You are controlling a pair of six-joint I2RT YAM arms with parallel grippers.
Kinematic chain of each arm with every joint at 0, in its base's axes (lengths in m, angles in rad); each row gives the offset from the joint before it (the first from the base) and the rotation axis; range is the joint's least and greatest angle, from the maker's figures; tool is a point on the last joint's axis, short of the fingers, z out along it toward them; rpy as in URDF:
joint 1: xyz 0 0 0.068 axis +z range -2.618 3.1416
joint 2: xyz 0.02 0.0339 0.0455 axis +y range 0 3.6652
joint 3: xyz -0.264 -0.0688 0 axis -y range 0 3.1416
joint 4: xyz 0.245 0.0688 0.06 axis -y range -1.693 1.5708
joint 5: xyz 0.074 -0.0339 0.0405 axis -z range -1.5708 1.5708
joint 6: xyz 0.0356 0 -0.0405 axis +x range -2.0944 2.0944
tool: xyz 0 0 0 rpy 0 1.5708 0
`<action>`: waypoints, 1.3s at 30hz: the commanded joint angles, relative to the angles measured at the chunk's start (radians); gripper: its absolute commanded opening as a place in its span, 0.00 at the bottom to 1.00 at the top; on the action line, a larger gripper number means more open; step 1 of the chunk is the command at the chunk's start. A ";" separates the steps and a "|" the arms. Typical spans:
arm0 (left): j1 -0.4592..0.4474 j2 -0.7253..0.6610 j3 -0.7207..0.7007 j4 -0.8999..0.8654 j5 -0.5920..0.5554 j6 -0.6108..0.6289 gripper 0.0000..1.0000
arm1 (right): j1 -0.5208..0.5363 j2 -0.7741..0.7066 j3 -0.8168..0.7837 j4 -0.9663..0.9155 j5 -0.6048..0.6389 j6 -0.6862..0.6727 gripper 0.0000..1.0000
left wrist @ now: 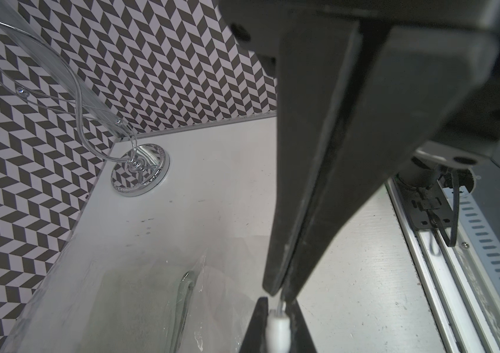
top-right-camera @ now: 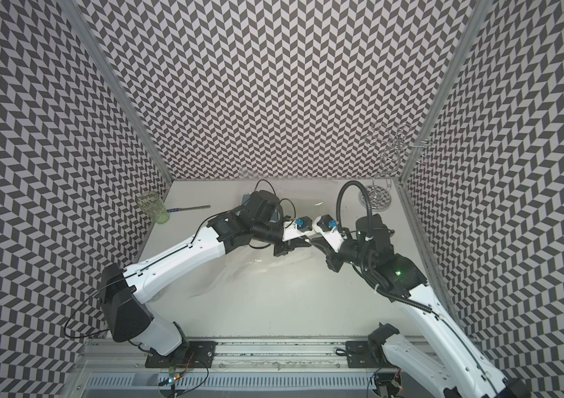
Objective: Place the folded towel into the vacuum bag
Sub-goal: Close the vacuum bag at the center of the board.
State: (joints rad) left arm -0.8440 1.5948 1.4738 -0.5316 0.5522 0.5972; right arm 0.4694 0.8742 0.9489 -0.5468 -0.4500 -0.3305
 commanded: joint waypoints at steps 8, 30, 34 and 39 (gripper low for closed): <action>0.017 -0.105 -0.207 0.145 0.024 -0.092 0.00 | 0.001 -0.064 -0.044 0.123 0.055 0.038 0.00; 0.049 -0.103 -0.203 0.227 0.157 -0.102 0.00 | 0.003 -0.043 -0.090 0.094 -0.037 0.028 0.33; 0.049 -0.109 -0.199 0.216 0.166 -0.096 0.00 | 0.003 -0.021 -0.077 0.112 -0.047 0.030 0.34; 0.049 -0.106 -0.194 0.195 0.164 -0.087 0.00 | 0.003 0.005 -0.063 0.119 -0.081 0.022 0.32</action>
State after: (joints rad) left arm -0.7959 1.5135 1.2575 -0.3141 0.6937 0.4973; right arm 0.4747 0.8673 0.8661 -0.4747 -0.4942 -0.2920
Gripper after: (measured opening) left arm 0.116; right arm 0.322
